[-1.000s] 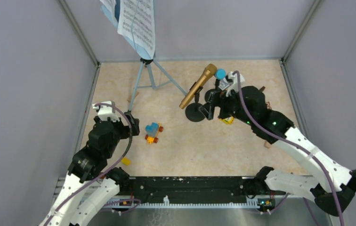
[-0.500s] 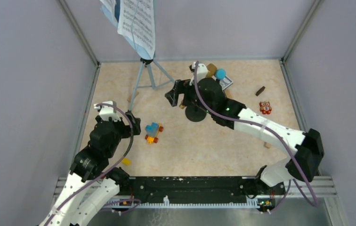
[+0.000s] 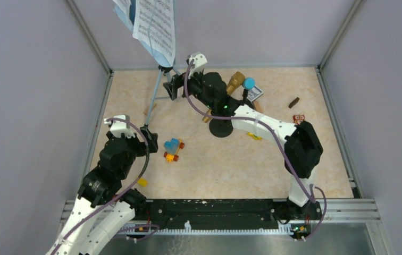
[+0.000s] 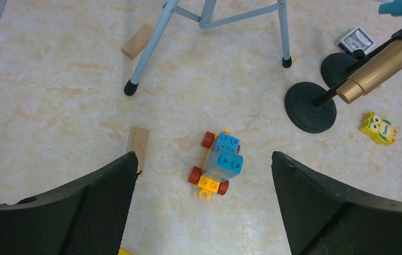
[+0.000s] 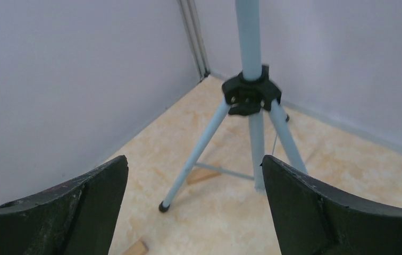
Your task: Pack up the instrument practice props
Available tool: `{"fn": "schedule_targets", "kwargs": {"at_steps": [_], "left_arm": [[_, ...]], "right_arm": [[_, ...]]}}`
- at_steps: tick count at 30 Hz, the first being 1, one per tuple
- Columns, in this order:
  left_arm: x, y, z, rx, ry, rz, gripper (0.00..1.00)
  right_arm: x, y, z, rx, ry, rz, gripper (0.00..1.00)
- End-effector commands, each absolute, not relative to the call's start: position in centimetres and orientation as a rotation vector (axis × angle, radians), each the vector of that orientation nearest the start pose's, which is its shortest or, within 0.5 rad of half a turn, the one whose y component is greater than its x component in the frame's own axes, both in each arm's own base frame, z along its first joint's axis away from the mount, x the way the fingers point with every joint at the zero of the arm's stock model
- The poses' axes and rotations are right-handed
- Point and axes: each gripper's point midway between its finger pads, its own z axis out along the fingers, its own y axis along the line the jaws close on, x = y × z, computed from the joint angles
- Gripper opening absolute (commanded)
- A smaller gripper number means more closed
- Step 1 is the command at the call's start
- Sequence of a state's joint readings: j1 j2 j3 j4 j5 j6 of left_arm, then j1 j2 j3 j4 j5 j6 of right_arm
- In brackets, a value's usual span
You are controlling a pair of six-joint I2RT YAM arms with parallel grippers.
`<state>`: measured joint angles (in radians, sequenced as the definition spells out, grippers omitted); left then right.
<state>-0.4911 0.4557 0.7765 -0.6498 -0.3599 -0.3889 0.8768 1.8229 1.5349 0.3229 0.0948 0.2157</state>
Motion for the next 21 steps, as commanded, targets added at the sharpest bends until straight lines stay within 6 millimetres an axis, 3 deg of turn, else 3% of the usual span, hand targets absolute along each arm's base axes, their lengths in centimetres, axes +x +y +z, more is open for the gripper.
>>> {"fn": "schedule_targets", "kwargs": {"at_steps": [1,7,16,18,21], "left_arm": [[21.6,-6.1,25.5,-0.151,1.852,-0.264,0.99],[21.7,-6.0,25.5,-0.156,1.849,-0.259,0.99],[21.8,-6.1,25.3,-0.153,1.857,-0.259,0.99],[21.8,-6.0,25.4,-0.158,1.852,-0.257,0.99],[21.8,-6.0,25.4,-0.160,1.851,-0.256,0.99]], "right_arm": [[41.7,44.8,37.8,-0.480,1.325,0.827,0.95],[45.3,45.5,36.0,-0.484,1.384,0.833,0.95],[49.1,48.4,36.3,-0.509,1.326,0.778,0.95],[50.1,48.5,37.2,-0.448,1.334,0.774,0.95],[51.7,48.1,36.4,-0.338,1.382,0.753,0.95]]}}
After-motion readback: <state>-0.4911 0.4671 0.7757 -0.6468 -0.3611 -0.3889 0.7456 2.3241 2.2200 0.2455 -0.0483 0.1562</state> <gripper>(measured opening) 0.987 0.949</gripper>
